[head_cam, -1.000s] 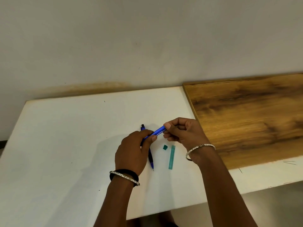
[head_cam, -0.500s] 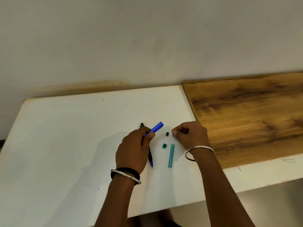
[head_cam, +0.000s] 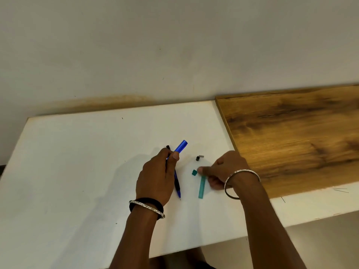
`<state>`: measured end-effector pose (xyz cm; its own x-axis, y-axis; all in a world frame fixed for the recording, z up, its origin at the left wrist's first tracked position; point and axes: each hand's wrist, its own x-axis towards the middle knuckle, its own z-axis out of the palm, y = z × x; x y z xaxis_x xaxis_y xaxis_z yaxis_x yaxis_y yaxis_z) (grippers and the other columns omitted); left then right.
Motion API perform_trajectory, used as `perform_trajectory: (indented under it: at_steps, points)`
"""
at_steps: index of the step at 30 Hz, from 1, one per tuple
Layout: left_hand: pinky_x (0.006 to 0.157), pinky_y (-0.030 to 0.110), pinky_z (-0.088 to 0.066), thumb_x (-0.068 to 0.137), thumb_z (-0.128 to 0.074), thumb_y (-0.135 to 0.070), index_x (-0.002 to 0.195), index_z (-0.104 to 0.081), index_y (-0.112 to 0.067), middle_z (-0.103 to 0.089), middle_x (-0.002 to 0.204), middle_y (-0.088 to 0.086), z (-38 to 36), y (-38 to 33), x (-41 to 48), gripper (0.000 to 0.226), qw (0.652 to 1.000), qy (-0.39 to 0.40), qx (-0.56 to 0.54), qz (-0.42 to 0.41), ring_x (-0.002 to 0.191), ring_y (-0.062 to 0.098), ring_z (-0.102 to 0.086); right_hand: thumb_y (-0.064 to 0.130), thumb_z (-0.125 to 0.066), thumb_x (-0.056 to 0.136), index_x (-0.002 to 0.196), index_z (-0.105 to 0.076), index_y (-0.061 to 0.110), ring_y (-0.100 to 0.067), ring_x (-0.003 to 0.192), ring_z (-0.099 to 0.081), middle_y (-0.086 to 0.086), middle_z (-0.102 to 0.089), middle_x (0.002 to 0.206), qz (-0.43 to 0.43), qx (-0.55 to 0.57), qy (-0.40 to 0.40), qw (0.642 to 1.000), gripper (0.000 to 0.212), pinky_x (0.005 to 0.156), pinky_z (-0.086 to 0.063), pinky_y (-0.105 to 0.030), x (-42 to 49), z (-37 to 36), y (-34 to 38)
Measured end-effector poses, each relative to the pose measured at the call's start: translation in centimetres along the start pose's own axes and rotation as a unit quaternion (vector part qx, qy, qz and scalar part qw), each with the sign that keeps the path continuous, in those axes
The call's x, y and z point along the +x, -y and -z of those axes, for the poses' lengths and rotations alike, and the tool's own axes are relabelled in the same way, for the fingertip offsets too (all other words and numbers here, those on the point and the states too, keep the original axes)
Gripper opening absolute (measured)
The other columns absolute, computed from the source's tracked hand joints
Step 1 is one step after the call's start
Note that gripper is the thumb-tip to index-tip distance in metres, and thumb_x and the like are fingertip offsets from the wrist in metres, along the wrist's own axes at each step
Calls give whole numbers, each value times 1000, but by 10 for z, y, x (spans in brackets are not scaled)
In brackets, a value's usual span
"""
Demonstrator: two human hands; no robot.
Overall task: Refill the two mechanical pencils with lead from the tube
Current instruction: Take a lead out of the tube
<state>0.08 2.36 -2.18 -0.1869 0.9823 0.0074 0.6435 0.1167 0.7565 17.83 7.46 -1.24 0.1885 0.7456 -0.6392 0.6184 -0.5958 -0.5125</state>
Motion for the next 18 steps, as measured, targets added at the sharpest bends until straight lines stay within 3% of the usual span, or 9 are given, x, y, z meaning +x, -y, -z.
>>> perform_trajectory:
  at_steps: [3,6,14,18]
  points:
    - [47,21,-29,86,-24,-60,95,-59,-22,-44,55,-5,0,1,1,52,1000,1,4,-1,49,12,-41,42,-94,49,92,-66,1,-29,73,-72,-14,-73,80,-40,-57,44,997,66,77,-61,-45,0,-8,-2]
    - [48,24,-32,85,-24,-61,94,-59,-21,-45,56,-3,0,1,1,54,1000,3,5,-4,50,13,-42,43,-94,48,99,-64,6,-30,91,-71,-14,-72,94,-37,-98,30,994,70,82,-59,-42,3,-12,0]
    - [48,24,-31,85,-24,-61,95,-60,-21,-46,56,-4,0,2,0,54,1000,3,5,-10,51,13,-43,35,-89,53,93,-65,7,-28,82,-72,-13,-72,88,-13,-92,15,996,55,76,-61,-41,5,-13,-2]
    - [48,25,-31,84,-23,-62,93,-60,-21,-46,56,-4,-2,2,0,56,1000,-2,2,-12,51,13,-42,40,-85,60,85,-68,8,-19,64,-72,-6,-73,71,12,-106,16,994,45,71,-62,-35,5,-9,-3]
